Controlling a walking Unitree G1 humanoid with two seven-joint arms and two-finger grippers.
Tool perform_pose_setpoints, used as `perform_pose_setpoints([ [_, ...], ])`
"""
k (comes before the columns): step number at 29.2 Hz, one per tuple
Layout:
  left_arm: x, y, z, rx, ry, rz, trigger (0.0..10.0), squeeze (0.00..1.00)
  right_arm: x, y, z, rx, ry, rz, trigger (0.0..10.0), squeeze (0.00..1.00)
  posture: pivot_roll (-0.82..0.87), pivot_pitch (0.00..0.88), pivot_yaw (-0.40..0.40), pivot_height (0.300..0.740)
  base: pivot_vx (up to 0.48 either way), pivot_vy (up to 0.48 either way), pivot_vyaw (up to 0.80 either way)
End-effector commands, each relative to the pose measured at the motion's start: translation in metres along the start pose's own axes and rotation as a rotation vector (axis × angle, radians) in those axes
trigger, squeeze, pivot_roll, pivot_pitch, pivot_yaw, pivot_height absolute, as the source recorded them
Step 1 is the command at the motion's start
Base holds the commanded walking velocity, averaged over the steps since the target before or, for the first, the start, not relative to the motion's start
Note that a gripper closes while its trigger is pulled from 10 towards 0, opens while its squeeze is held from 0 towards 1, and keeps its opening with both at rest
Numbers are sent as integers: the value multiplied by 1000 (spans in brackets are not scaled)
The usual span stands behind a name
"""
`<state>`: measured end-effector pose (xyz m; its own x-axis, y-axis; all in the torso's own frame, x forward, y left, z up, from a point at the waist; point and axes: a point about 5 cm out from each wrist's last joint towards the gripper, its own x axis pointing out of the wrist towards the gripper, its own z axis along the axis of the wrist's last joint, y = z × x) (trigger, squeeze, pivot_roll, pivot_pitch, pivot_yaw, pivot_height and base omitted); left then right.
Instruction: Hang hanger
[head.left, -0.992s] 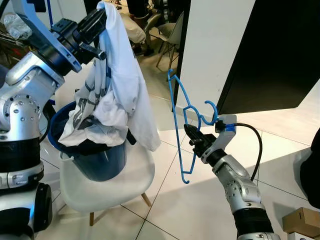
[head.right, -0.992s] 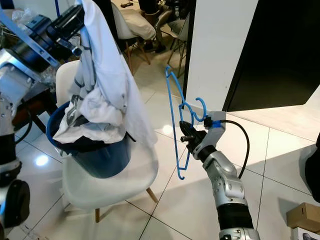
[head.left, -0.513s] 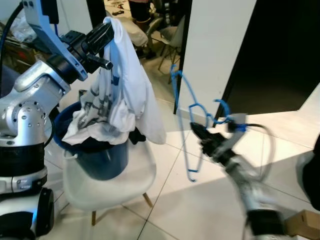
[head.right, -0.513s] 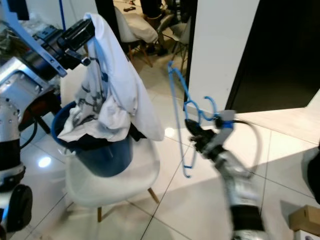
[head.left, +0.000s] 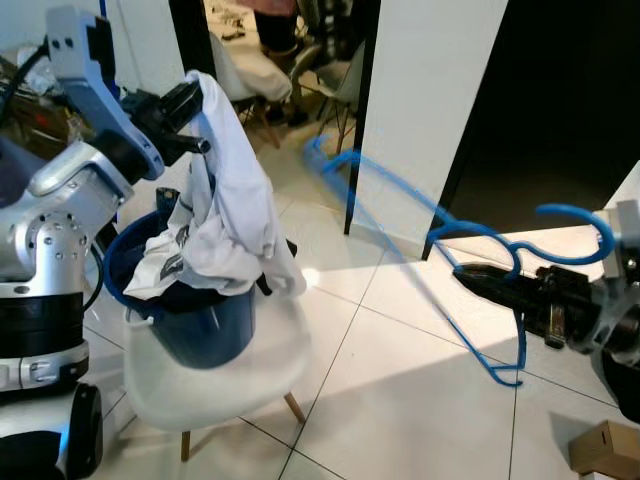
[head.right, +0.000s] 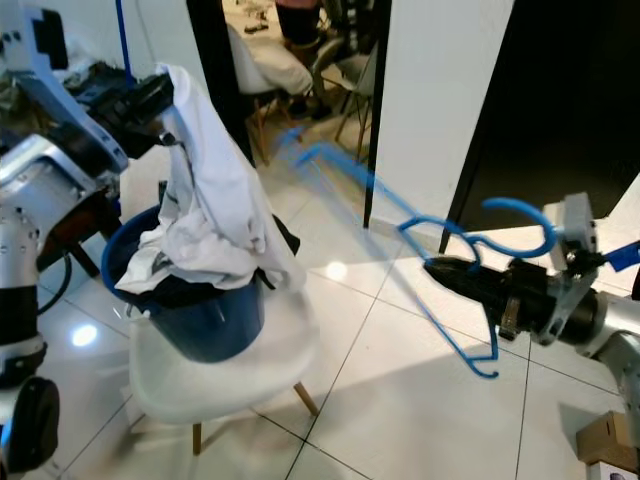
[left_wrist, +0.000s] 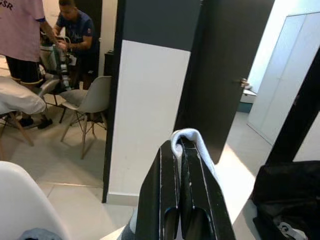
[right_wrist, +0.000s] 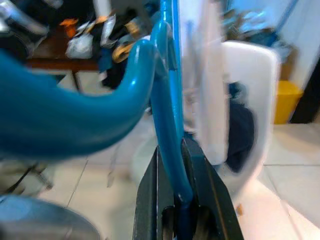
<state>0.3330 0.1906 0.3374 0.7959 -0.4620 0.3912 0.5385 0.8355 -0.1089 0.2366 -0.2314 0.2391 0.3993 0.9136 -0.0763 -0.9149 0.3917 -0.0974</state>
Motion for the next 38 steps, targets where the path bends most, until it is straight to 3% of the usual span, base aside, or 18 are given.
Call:
perform_pose_setpoints([
  [1,0,0,1,-2,-4,-7,10000,0,8,8,5,-22,24,61,10000,0,15,36,25,740,0,0,0],
  [5,1,-1,0,-7,-1,-12,10000,0,14,15,12,-43,37,106,10000,0,15,36,26,740,0,0,0],
  [7,2,-7,-2,-25,0,-39,10000,0,36,27,12,-48,100,152,10000,0,15,39,30,740,0,0,0],
  [14,4,-12,-5,-39,1,-58,10000,0,54,26,8,-31,129,95,10000,0,14,40,33,740,0,0,0],
  [22,7,-20,-9,-64,-2,-85,10000,0,71,12,-4,27,219,-75,10000,0,7,39,31,740,0,0,0],
  [29,6,-22,-8,-66,-7,-96,10000,0,75,-14,-9,100,228,-321,10000,0,7,40,27,740,0,0,0],
  [38,5,-22,-7,-56,-12,-95,10000,0,78,-18,4,128,143,-346,10000,0,6,42,27,740,0,0,0],
])
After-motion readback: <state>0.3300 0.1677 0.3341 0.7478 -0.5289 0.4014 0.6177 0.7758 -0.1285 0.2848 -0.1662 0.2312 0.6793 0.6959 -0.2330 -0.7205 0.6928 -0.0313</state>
